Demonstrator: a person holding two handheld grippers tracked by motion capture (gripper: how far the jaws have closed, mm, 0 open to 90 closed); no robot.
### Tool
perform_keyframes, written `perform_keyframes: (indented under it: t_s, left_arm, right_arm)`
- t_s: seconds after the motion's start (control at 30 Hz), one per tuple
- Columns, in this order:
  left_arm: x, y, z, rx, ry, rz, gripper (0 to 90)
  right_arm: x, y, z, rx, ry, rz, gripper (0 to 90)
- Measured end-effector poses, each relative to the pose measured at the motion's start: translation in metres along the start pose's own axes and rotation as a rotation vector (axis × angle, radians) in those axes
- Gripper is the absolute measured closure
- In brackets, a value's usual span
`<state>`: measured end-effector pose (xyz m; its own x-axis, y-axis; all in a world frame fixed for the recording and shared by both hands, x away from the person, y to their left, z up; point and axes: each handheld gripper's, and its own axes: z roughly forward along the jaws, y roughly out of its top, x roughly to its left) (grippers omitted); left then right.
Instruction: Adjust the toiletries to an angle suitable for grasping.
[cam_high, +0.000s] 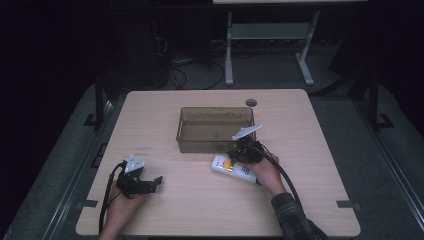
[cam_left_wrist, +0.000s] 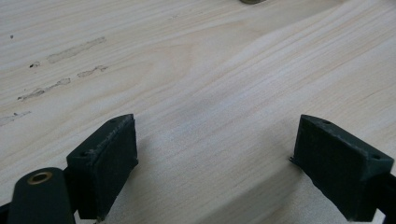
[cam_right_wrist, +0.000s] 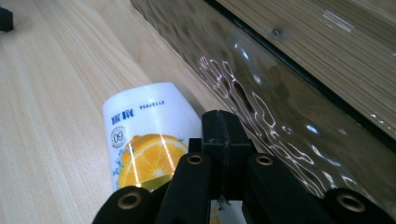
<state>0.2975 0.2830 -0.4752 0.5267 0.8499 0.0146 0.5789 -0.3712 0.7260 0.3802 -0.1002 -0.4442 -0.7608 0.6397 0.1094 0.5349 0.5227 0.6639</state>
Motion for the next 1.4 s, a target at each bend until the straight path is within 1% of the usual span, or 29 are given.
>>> perform_keyframes:
  t_s: [0.07, 0.2, 0.27, 0.5, 0.6, 0.8, 0.9, 1.0, 1.07, 1.23, 1.4]
  left_arm:
    - [0.0, 0.0, 0.0, 0.0, 0.0, 0.001, 12.1]
    - [0.0, 0.0, 0.0, 0.0, 0.0, 0.001, 12.0]
    - [0.0, 0.0, 0.0, 0.0, 0.0, 0.001, 12.0]
    - [0.0, 0.0, 0.0, 0.0, 0.0, 0.001, 12.0]
    - [0.0, 0.0, 0.0, 0.0, 0.0, 0.0, 12.0]
    - [0.0, 0.0, 0.0, 0.0, 0.0, 0.0, 12.0]
    - [0.0, 0.0, 0.0, 0.0, 0.0, 0.001, 12.0]
    - [0.0, 0.0, 0.0, 0.0, 0.0, 0.0, 12.1]
    - [0.0, 0.0, 0.0, 0.0, 0.0, 0.001, 12.0]
    - [0.0, 0.0, 0.0, 0.0, 0.0, 0.001, 12.0]
    - [0.0, 0.0, 0.0, 0.0, 0.0, 0.001, 12.0]
  right_arm:
    - [-0.001, 0.0, 0.0, 0.007, 0.009, 0.005, 89.7]
    - [0.0, 0.0, -0.001, 0.012, 0.012, -0.002, 89.7]
    - [0.001, 0.001, -0.001, 0.023, 0.018, -0.007, 89.7]
    - [0.004, 0.002, 0.001, 0.029, 0.037, -0.014, 89.7]
    - [0.007, 0.003, 0.002, 0.033, 0.04, -0.022, 89.7]
    - [0.013, 0.006, 0.004, 0.034, 0.061, -0.036, 89.7]
    - [0.016, 0.007, 0.006, 0.041, 0.064, -0.041, 89.7]
    - [0.017, 0.008, 0.009, 0.052, 0.054, -0.049, 89.7]
    - [0.017, 0.009, 0.012, 0.054, 0.062, -0.053, 89.7]
    - [0.022, 0.014, 0.016, 0.07, 0.081, -0.063, 89.6]
    - [0.031, 0.02, 0.017, 0.073, 0.103, -0.085, 89.7]
